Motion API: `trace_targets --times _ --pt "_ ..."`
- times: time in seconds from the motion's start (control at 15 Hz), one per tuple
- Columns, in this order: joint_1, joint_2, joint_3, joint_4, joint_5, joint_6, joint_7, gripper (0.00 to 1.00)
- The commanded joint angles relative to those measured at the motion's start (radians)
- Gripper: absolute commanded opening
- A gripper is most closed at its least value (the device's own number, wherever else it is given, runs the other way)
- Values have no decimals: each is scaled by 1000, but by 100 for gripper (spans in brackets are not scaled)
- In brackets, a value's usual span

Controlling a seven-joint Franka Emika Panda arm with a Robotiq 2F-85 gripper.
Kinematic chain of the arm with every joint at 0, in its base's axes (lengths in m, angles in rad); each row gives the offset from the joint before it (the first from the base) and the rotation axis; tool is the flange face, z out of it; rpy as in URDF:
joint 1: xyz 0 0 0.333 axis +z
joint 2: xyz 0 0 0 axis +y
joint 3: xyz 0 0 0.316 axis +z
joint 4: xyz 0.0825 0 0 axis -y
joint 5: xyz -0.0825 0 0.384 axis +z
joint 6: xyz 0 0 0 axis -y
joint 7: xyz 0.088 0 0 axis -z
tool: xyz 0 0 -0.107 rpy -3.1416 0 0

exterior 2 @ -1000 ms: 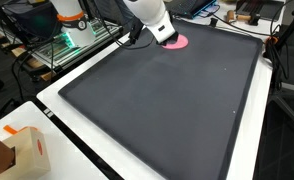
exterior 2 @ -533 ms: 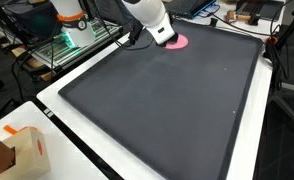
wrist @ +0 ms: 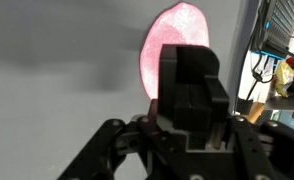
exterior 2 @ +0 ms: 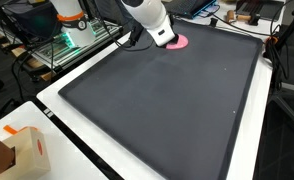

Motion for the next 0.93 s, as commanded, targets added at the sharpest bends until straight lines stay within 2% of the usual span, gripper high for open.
trace_targets --times 0.0,0.47,0.87 --pt "10 84 -8 4 -29 92 17 26" --pt "8 32 -5 11 -40 46 77 26" --pt "34 -48 5 20 -149 28 197 26"
